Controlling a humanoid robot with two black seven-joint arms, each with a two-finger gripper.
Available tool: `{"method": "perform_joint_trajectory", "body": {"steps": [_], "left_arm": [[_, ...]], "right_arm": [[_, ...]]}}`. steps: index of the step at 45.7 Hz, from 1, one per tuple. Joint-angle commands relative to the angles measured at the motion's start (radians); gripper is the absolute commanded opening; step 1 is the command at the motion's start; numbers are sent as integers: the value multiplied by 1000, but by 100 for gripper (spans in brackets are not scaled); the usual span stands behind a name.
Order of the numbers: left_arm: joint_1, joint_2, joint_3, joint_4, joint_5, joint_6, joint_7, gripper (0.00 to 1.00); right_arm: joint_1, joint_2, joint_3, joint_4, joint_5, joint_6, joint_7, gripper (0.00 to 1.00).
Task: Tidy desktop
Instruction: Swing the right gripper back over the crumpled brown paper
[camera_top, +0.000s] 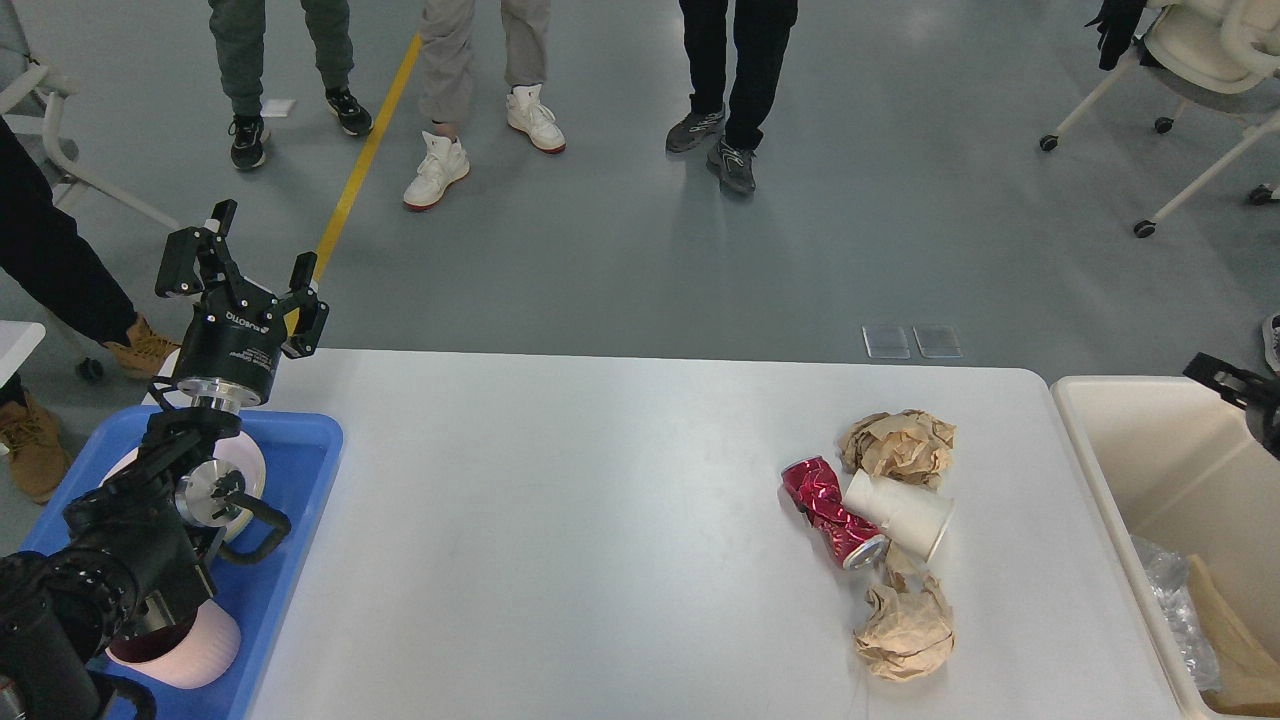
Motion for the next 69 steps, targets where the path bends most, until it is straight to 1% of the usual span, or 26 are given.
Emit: {"method": "perform_joint_trajectory", "body": {"steps": [1, 8, 15, 19, 25, 30, 44, 53, 62, 69], "left_arm": [[0, 1, 0, 0, 0, 0, 0, 96], [0, -1, 0, 0, 0, 0, 0, 96], [0, -1, 0, 0, 0, 0, 0, 96], [0, 1, 0, 0, 0, 1, 0, 96], [0, 1, 0, 0, 0, 0, 0, 96], [0, -1, 0, 0, 0, 0, 0, 96], [0, 1, 0, 1, 0, 1, 0, 96], [0, -1, 0, 0, 0, 1, 0, 96], [0, -1, -1, 0, 0, 0, 0, 96], [0, 1, 0, 0, 0, 0, 0, 96]], "right_arm": [[180, 58, -93, 92, 1, 140, 1, 100], [375, 150, -158, 175, 1, 324, 0, 100], [476, 254, -161, 175, 1, 559, 0, 100], [537, 294, -159, 180, 1, 657, 0, 100], [636, 333, -153, 194, 4, 797, 0, 100], [741, 325, -145, 276, 5, 892, 0, 100], [1030, 291, -165, 511, 5, 901, 0, 100], [1166, 296, -164, 537, 5, 901, -2, 100], [1153, 287, -148, 528, 8, 901, -2, 100], [983, 268, -159, 507, 8, 901, -2, 100]]}}
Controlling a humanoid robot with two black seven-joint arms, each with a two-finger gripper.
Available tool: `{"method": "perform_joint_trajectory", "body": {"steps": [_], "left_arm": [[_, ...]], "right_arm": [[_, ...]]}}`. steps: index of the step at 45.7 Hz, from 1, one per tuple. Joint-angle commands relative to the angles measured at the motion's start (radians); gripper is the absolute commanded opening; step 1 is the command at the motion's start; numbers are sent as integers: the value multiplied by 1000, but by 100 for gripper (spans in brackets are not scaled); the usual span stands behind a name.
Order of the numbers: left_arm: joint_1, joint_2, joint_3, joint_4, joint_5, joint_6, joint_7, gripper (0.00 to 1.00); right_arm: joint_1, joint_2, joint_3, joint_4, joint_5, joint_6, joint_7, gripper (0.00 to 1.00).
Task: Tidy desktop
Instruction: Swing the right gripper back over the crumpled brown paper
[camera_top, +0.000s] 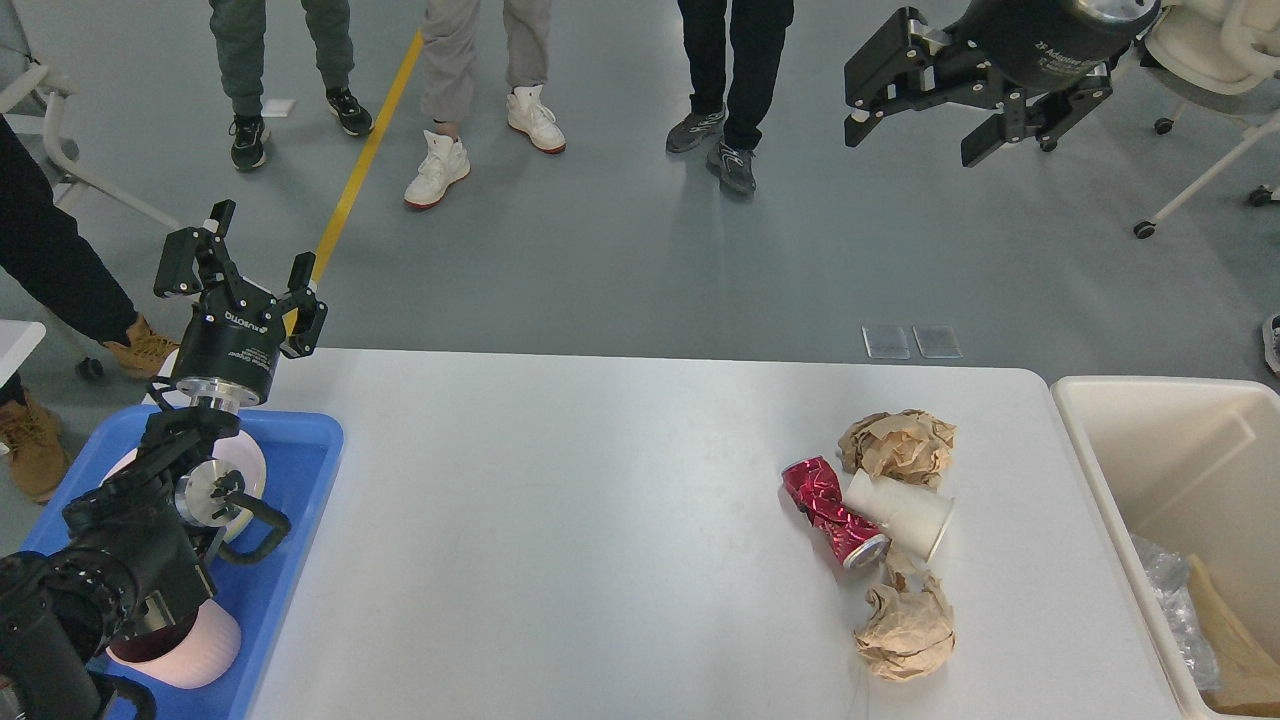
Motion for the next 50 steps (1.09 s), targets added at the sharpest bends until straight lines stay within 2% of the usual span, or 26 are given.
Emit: {"method": "perform_joint_trajectory", "body": {"steps": [1, 5, 20, 27, 31, 43, 50], "left_arm": [[0, 1, 0, 0, 0, -1, 0, 96], [0, 1, 0, 0, 0, -1, 0, 96], [0, -1, 0, 0, 0, -1, 0, 96], [0, -1, 0, 0, 0, -1, 0, 96], [0, -1, -1, 0, 0, -1, 0, 96], [0, -1, 0, 0, 0, -1, 0, 96], [0, -1, 0, 0, 0, -1, 0, 96]], "right_arm": [[-148, -12, -14, -27, 0, 0, 0, 100], [-263, -37, -17, -44, -3, -18, -1, 100], [-656, -46, 12, -150, 0, -438, -1, 100], [-785, -42, 48, -205, 0, -576, -1, 100], [-849, -37, 79, -256, 0, -612, -1, 100], [-996, 32, 167, -430, 0, -619, -1, 100], [-1065, 72, 205, -492, 0, -659, -1, 100]]}}
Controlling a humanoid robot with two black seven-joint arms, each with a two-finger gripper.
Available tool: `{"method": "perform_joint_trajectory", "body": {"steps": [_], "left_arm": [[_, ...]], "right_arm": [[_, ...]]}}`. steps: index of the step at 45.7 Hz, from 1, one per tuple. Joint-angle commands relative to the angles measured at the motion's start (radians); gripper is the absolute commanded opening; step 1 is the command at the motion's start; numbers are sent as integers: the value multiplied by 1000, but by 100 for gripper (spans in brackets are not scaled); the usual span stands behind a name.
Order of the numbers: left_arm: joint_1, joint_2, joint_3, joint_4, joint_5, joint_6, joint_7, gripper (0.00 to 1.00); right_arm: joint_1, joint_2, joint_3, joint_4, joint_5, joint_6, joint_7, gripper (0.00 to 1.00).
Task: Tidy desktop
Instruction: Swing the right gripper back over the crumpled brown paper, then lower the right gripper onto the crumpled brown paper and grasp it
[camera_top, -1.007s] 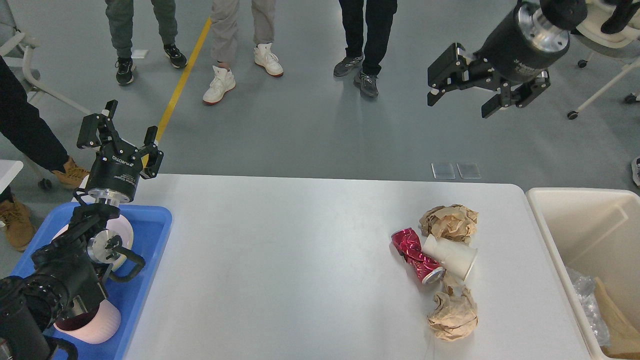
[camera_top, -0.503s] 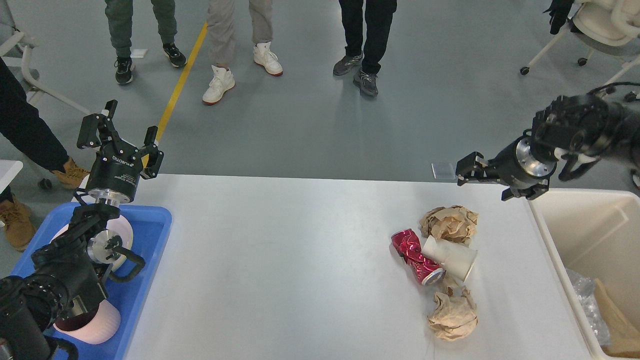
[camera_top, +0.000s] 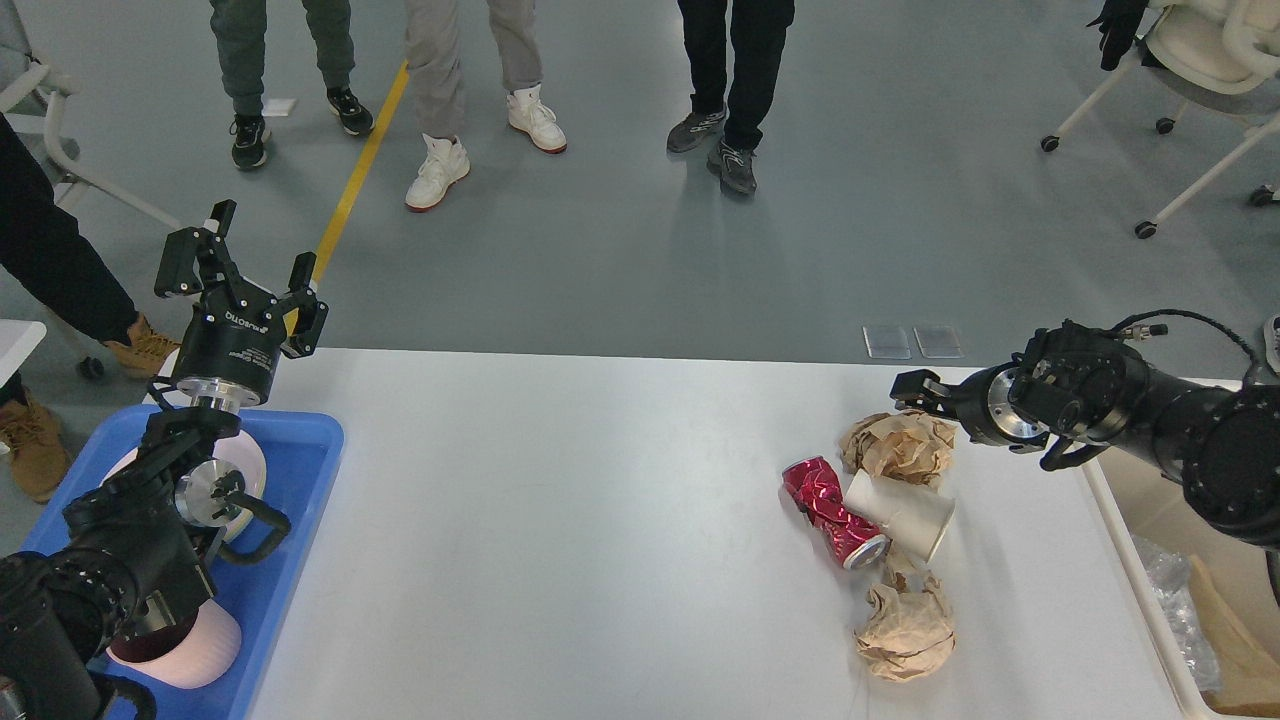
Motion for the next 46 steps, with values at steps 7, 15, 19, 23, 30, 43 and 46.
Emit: {"method": "perform_joint_trajectory", "body": {"steps": [7, 15, 19, 23, 30, 43, 46], "left_arm": [[0, 0, 0, 0, 0, 0, 0, 96], [0, 0, -1, 0, 0, 1, 0, 96], [0, 0, -1, 0, 0, 0, 0, 96], [0, 0, 0, 0, 0, 0, 0, 96], [0, 0, 0, 0, 0, 0, 0, 96], [0, 0, 0, 0, 0, 0, 0, 96], [0, 1, 0, 0, 0, 0, 0, 96]], "right_arm": [[-102, 57, 25, -102, -2, -56, 0, 100], [-151, 85, 22, -173, -3, -59, 0, 100], [-166, 93, 21, -179, -3, -71, 0, 99], [-174, 94, 24, -176, -2, -122, 0, 99], [-183, 105, 27, -173, -2, -139, 0, 99], [-203, 126, 16, -169, -11, -142, -1, 40], [-205, 128, 16, -169, -11, -142, -1, 27]]}}
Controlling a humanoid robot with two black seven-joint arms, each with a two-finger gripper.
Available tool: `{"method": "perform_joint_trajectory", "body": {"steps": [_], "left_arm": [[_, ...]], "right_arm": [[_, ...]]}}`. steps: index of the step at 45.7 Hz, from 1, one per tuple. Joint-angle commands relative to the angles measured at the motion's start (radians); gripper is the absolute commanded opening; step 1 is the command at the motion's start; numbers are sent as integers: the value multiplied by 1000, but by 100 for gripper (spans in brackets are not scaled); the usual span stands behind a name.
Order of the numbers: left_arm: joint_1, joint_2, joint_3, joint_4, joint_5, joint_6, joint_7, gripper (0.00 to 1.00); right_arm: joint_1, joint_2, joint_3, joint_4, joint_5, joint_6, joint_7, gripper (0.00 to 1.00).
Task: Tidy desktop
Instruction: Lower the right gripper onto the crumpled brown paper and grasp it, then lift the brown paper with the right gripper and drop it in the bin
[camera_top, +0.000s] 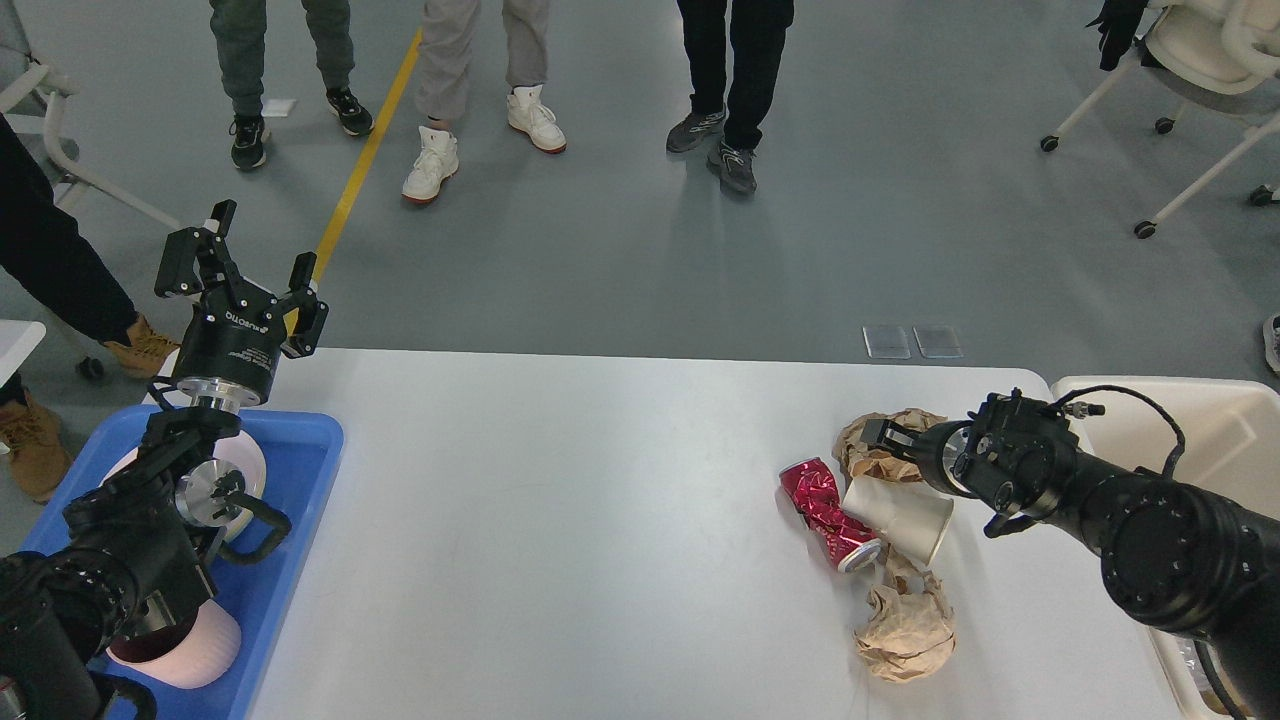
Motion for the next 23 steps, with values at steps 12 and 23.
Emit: {"method": "perform_joint_trajectory", "body": {"steps": [12, 23], "left_arm": [[0, 1, 0, 0, 0, 0, 0, 96], [0, 0, 0, 0, 0, 0, 0, 96]], "right_arm": [[1, 0, 2, -6, 6, -2, -3, 0], [56, -13, 12, 38, 7, 11, -1, 0]]}}
